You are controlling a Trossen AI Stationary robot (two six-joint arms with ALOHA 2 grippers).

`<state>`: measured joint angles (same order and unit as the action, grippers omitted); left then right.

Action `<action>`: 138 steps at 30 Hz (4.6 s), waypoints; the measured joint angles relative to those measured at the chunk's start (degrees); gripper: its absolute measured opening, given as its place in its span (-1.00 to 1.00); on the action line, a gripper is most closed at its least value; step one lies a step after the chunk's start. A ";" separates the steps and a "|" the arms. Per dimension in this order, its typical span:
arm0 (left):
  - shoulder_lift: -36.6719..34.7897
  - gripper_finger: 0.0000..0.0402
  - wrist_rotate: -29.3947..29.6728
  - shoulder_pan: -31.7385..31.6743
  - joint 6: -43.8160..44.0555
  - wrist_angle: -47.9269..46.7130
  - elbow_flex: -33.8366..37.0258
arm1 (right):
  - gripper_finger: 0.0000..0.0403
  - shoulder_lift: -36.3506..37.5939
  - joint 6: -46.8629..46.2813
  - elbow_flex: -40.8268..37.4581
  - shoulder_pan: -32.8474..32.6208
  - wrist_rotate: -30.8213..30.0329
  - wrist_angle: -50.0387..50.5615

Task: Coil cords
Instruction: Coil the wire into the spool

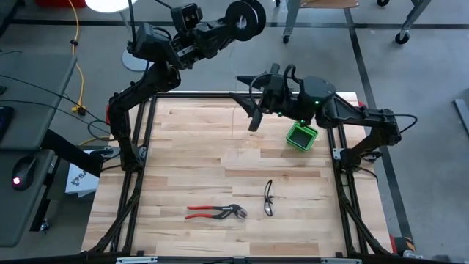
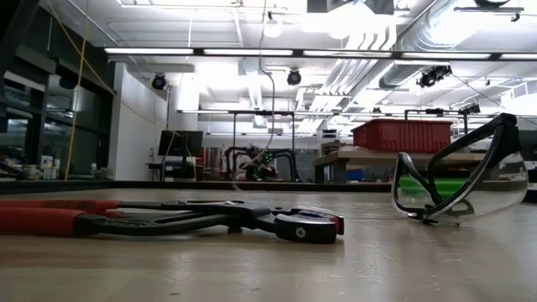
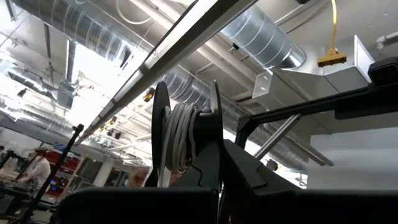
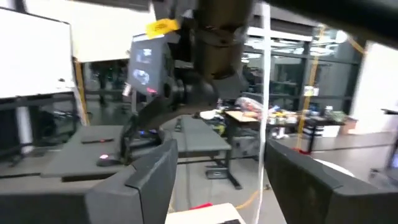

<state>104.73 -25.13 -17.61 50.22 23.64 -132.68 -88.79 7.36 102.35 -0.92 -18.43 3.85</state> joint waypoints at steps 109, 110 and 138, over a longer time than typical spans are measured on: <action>4.55 -1.00 -0.76 1.31 6.07 9.95 -2.43 | -0.16 1.61 -9.93 0.00 2.92 10.51 6.36; 4.57 -1.00 -0.97 1.31 6.07 9.72 -2.41 | -0.16 1.24 -9.93 0.00 2.92 10.51 6.13; -12.92 -1.00 -1.72 -10.96 -9.90 -51.00 -2.36 | -1.00 10.43 -12.51 0.02 -3.29 12.23 18.31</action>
<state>91.81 -26.84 -28.57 40.32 -27.36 -135.04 -78.36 -5.15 102.37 -4.21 -6.20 22.16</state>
